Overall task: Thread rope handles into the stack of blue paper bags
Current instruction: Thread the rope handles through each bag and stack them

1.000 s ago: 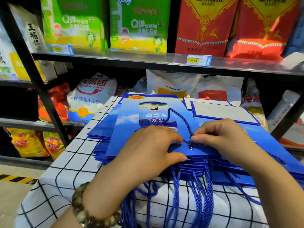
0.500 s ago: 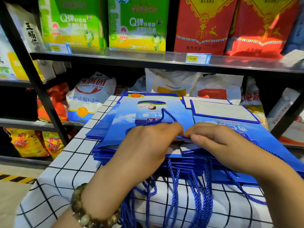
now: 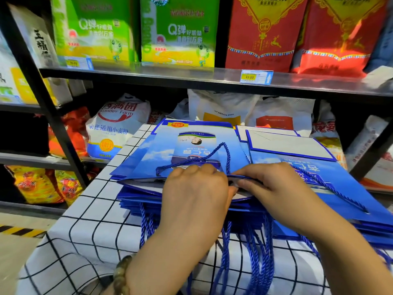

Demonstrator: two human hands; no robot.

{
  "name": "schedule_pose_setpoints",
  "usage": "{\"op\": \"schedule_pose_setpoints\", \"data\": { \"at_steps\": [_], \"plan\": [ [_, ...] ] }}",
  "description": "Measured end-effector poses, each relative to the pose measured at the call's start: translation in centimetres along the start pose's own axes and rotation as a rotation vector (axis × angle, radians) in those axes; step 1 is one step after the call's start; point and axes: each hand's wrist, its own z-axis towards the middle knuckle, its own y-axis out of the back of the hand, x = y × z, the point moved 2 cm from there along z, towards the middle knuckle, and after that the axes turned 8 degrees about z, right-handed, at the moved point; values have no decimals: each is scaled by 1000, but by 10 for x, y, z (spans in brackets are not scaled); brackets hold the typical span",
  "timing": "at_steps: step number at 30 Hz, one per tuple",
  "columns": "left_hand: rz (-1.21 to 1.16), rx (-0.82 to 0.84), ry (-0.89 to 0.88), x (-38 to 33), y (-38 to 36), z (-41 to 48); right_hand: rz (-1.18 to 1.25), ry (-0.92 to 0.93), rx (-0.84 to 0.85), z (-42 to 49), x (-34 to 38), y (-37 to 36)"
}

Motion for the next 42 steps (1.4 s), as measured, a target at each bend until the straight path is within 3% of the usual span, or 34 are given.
{"op": "schedule_pose_setpoints", "data": {
  "at_steps": [8,22,27,32,37,42],
  "plan": [
    [-91,-90,-128,6,-7,-3,19,-8,-29,-5,-2,-6],
    [-160,17,-300,15,-3,-2,-151,-22,-1,-12,9,-8],
    [-309,124,-326,21,-2,-10,-234,-37,-53,-16,12,-7],
    [-357,126,-213,21,2,-18,-246,-30,-48,-18,12,-7],
    [-504,152,74,39,17,-9,-90,-99,-130,-26,0,-14],
    [-493,388,57,39,18,17,3,-100,-179,-28,1,-18]
  ]
}}
